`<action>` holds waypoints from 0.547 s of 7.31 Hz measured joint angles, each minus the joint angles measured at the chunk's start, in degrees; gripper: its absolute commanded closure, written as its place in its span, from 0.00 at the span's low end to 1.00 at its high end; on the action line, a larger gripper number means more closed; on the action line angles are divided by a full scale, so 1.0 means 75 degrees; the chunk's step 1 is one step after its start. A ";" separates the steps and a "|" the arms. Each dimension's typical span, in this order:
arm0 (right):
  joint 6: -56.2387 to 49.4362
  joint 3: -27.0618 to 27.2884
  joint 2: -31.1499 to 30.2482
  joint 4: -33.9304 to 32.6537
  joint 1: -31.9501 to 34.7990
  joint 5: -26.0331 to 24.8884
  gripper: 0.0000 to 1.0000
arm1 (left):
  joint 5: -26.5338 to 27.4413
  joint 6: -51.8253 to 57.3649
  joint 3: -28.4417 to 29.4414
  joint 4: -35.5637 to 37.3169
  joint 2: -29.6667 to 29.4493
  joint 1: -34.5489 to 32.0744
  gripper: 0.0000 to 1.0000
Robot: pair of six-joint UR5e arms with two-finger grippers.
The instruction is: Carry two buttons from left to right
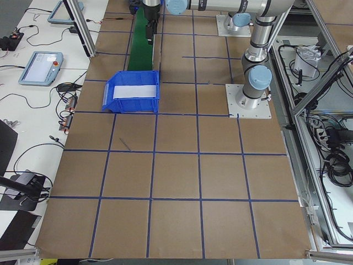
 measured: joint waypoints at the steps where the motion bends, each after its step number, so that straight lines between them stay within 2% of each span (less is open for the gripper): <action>1: -0.0034 0.0008 -0.0008 -0.0215 0.0000 -0.0005 0.02 | 0.0000 0.0000 0.0003 0.0000 0.0000 0.0002 0.00; 4: -0.0059 0.0046 -0.0017 -0.0397 0.0000 -0.0026 0.02 | 0.0000 0.0005 0.0008 0.0000 0.0000 0.0011 0.00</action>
